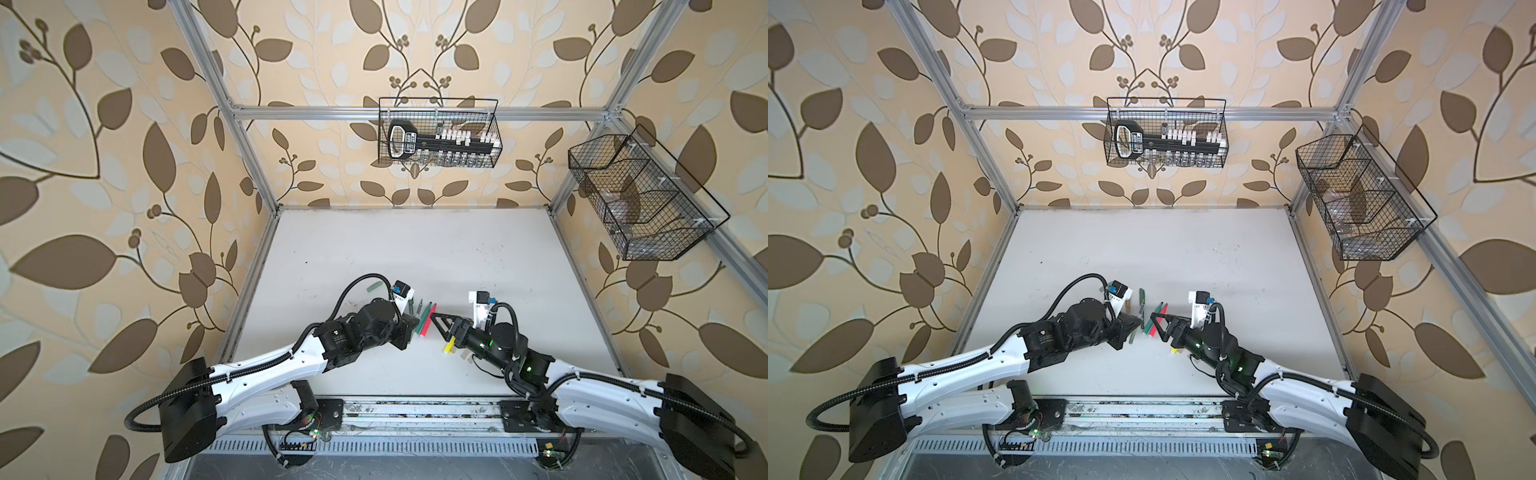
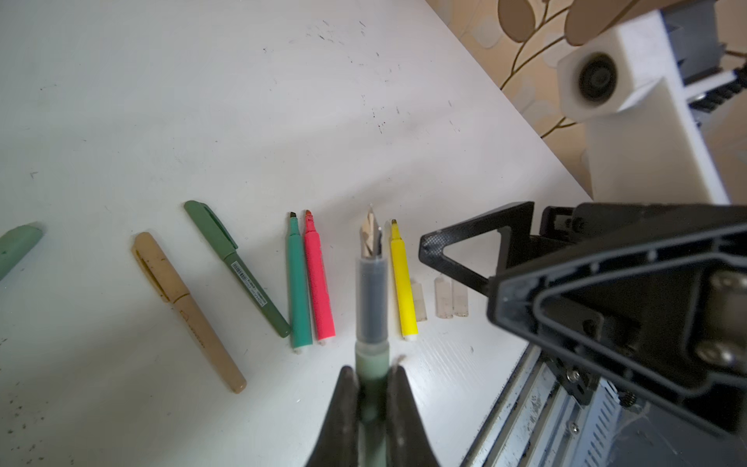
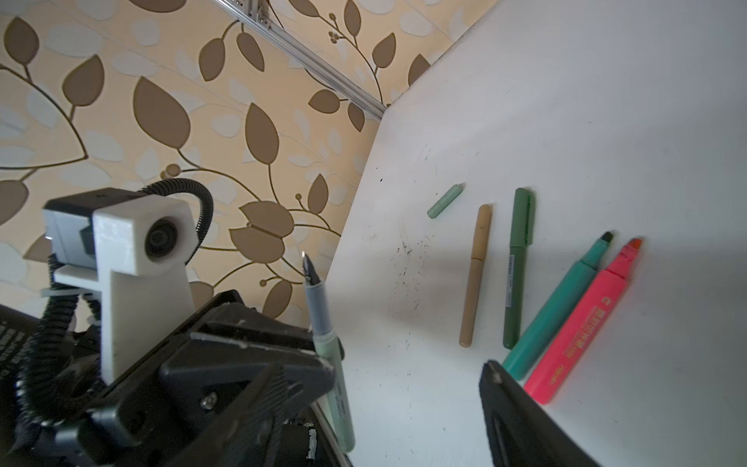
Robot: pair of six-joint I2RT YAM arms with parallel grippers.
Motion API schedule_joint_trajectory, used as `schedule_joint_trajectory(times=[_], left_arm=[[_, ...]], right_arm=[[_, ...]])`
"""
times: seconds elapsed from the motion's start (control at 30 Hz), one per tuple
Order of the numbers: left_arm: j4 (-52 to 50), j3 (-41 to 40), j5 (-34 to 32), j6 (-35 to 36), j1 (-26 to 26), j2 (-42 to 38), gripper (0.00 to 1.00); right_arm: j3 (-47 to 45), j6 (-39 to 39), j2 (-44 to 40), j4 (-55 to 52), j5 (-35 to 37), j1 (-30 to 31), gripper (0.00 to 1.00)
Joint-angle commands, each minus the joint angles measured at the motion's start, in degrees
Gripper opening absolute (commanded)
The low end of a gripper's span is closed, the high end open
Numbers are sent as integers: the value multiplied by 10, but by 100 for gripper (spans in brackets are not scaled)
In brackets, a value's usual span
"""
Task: Insert pens into pen caps
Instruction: Pick up the pen from the middle-left of the table.
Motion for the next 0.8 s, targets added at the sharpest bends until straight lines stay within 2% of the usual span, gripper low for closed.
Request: schedule_joint_trajectory(times=[0.0, 0.13, 0.33, 0.53, 0.67, 0.77], left_arm=[[28, 6, -15, 17, -11, 12, 0], [44, 4, -8, 22, -21, 22, 0], [59, 9, -1, 31, -41, 32, 0], [62, 15, -9, 34, -55, 39, 0], [62, 18, -15, 37, -62, 40, 0], [65, 20, -16, 37, -66, 37, 0]], right_arm=[[25, 7, 23, 92, -2, 12, 75], [31, 7, 28, 85, 12, 13, 74], [44, 13, 59, 86, 8, 14, 64], [43, 17, 72, 89, 20, 14, 59], [44, 23, 81, 96, 18, 14, 44], [44, 28, 81, 88, 24, 14, 27]])
